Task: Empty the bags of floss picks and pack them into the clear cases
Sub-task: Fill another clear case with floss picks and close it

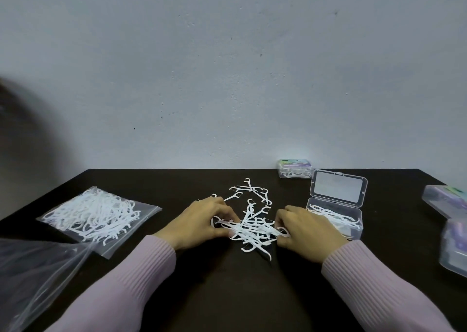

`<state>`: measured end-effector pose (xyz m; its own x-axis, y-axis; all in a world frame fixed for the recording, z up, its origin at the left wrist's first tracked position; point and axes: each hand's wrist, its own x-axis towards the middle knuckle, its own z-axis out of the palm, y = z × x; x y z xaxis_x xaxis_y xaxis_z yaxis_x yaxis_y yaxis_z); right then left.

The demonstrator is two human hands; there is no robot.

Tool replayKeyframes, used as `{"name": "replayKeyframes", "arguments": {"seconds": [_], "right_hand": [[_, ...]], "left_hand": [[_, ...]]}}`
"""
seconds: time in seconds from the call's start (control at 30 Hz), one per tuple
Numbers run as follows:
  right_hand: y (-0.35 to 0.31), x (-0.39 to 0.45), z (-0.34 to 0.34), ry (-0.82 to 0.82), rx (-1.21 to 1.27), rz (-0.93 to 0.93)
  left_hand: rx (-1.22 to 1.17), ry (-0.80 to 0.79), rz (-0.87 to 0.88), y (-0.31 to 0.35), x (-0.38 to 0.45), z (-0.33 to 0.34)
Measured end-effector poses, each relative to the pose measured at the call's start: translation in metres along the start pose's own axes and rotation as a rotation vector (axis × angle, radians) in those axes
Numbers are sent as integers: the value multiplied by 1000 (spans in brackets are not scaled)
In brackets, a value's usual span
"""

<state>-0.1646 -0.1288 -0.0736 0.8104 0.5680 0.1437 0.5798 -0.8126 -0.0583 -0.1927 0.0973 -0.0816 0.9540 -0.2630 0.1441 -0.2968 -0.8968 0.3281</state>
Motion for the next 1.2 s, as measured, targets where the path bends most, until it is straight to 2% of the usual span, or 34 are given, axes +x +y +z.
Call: {"name": "replayKeyframes", "arguments": {"seconds": [0.2,0.5,0.6,0.83,1.03,1.2], "right_hand": [[-2,-1,2,15,24,5],[8,4,3,18,110,24],[11,3,-2,70,170,30],[30,2,-27,176,346,47],[61,-5,-44,218,389,165],[92,-9,-38,138,351,345]], "left_hand": [[-58,73,35,3,1,4],[35,171,117,5,1,9],[37,210,133,6,1,9],[-147,335,127,17,3,6],[-225,533,174,44,24,16],[-169,582,246,75,55,34]]}}
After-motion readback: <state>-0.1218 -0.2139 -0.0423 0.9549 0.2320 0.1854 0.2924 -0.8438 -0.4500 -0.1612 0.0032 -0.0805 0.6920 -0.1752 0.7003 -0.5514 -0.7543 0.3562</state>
